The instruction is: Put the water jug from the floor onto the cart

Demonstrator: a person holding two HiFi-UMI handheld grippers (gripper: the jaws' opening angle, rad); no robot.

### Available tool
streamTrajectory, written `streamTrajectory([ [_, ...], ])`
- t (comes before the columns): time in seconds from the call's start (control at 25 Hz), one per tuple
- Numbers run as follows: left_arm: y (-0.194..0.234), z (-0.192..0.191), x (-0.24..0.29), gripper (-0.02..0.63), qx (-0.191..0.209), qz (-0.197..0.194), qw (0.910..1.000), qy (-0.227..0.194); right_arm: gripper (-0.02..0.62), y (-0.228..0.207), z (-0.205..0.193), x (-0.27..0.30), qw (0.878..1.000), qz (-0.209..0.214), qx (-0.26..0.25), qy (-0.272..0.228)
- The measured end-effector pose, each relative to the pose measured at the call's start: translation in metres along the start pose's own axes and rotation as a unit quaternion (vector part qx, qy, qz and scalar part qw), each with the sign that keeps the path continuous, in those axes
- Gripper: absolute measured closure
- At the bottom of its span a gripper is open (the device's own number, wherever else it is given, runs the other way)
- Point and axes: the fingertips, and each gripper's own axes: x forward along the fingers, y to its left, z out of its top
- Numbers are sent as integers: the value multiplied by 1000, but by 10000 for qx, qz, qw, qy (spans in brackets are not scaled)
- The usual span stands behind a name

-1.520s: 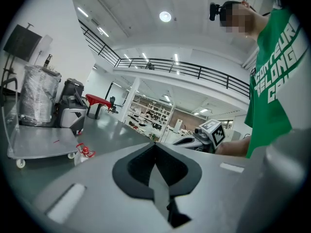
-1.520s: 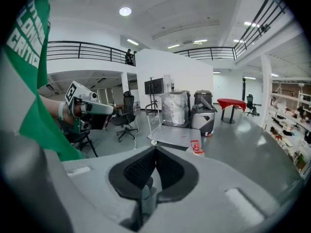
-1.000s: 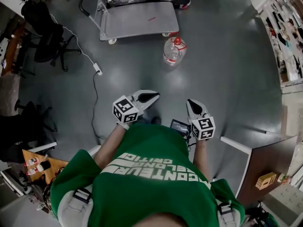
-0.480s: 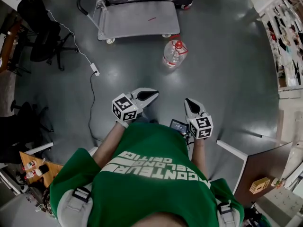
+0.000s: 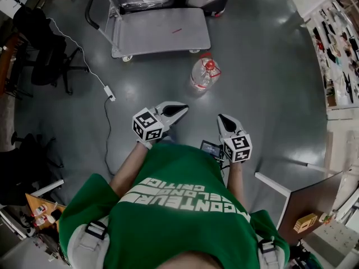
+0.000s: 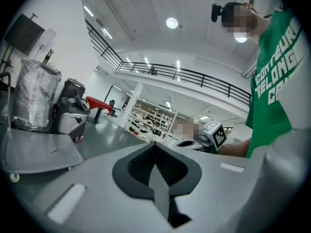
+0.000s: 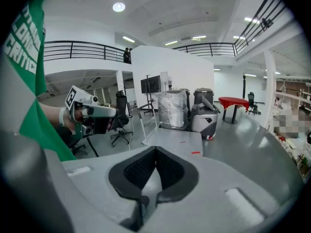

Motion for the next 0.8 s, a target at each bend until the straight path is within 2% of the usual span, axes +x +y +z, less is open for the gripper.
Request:
streamTrajectory([
  [0.4,79,30,-5,595,-95,5,10000,-27,601,-6,44,75,10000,71,-43,43],
  [0.6,105,41,-10,595,-125,-14,9999,-49,601,-10,61,96,9990,77,408,-136],
  [0.8,124,45,-6,595,-247,64,9997,-52,601,-25,63,106,9989,88,465,2],
])
